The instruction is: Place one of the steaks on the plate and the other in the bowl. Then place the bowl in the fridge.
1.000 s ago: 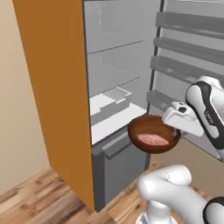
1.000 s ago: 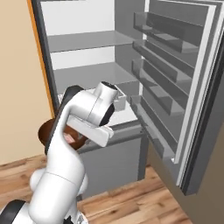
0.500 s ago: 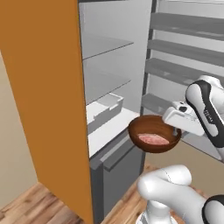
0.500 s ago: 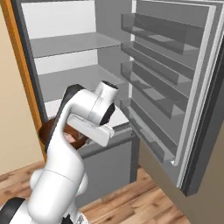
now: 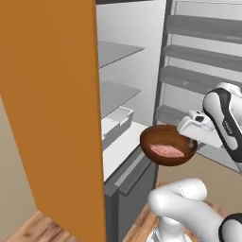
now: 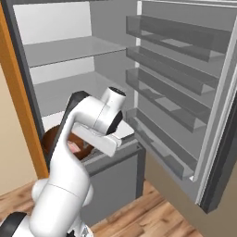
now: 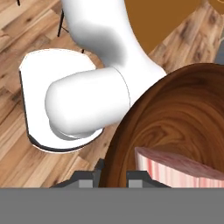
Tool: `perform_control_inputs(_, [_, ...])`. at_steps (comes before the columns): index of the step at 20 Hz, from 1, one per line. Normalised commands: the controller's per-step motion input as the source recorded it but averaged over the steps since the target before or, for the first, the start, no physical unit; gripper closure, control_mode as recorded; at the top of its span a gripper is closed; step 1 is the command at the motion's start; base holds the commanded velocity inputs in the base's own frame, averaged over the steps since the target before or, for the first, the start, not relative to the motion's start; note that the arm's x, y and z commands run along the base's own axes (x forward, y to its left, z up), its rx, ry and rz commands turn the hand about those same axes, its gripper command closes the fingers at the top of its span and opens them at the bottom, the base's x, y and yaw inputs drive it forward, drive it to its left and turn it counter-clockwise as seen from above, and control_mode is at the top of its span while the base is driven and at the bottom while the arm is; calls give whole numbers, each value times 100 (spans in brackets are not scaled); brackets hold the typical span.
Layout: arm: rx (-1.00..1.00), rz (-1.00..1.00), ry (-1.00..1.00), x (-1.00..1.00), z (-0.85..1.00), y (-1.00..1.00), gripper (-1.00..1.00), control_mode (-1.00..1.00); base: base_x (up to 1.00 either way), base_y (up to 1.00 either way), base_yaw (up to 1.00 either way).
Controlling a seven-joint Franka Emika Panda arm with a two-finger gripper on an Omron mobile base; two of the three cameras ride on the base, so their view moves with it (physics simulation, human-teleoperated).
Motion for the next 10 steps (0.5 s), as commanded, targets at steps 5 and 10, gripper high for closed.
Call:
perform_control_inputs(5, [0,0,0,0,0,0,100,100,64,19,-12])
perform_control_inputs(10, [0,0,0,0,0,0,100,100,68,0,-1])
